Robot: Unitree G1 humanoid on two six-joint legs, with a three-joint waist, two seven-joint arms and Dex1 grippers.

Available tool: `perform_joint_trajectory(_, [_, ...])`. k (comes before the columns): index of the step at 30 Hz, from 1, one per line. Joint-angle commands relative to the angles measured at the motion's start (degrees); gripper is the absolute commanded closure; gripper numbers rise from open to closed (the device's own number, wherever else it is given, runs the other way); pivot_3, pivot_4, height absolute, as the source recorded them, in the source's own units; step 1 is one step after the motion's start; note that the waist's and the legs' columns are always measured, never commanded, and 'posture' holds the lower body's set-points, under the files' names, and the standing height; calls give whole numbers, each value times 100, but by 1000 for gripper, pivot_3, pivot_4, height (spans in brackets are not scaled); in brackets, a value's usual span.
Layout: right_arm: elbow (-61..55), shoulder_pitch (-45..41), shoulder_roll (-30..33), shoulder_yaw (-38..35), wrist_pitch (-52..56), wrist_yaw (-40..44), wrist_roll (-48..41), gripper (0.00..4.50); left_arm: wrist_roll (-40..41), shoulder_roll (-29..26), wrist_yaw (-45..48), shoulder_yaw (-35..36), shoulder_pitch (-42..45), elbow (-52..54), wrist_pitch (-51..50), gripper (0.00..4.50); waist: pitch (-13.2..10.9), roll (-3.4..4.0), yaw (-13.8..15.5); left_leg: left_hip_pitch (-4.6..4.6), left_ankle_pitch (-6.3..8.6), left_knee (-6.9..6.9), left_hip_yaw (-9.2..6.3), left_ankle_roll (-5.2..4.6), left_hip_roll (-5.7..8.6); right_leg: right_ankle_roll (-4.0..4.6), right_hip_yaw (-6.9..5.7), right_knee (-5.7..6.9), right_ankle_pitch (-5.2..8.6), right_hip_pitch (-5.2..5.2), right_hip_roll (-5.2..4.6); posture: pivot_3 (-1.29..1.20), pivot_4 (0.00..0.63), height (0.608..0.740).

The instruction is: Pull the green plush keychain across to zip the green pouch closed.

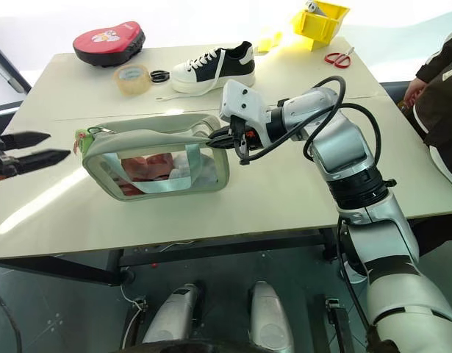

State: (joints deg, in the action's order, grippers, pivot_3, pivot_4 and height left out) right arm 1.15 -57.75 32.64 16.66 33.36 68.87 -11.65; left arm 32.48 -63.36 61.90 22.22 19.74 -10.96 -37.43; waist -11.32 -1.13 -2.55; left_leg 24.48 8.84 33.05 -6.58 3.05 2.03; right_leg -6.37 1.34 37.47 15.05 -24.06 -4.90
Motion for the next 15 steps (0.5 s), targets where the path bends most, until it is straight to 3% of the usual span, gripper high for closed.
perform_joint_trajectory(1, [-265,-92,-26,-175,10,-26,-151,4466,-246,150,-320,-43,245,-62,327,0,0,-1,2,0,0,1,0,0,0,0,0,0,0,0,0,0,150,740])
perform_joint_trajectory(15, [-427,-28,-8,-143,108,-30,-210,4466,-777,495,-392,-601,735,-461,752,0,0,-2,-6,1,0,1,3,0,1,-1,-1,1,-1,-1,0,0,150,740])
